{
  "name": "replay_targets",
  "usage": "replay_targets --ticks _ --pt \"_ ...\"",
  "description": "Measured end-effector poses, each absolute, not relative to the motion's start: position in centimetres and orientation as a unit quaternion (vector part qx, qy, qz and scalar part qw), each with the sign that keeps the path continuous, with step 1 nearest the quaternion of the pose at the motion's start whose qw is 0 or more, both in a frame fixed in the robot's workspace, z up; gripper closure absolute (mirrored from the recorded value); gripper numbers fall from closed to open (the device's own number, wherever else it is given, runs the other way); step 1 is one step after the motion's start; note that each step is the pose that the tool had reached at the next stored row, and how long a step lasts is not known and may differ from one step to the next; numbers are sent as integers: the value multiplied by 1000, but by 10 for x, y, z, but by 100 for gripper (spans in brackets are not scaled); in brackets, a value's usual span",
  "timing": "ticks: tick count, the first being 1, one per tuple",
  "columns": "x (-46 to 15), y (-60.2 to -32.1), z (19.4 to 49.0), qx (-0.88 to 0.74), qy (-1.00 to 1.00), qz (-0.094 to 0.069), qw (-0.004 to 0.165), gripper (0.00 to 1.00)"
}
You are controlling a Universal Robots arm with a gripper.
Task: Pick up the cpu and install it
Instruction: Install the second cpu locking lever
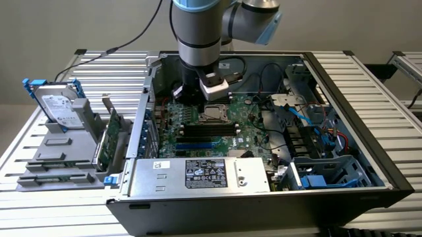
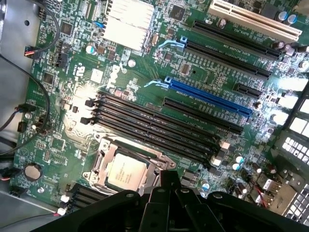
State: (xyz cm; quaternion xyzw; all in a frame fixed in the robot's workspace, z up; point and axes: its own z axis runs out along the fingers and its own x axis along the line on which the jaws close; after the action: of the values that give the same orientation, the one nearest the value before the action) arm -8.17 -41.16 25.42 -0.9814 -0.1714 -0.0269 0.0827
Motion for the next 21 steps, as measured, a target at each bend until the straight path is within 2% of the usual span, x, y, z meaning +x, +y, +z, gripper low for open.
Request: replay_targets --ticks 21 --pt "-81 -417 234 -978 -186 -32 85 89"
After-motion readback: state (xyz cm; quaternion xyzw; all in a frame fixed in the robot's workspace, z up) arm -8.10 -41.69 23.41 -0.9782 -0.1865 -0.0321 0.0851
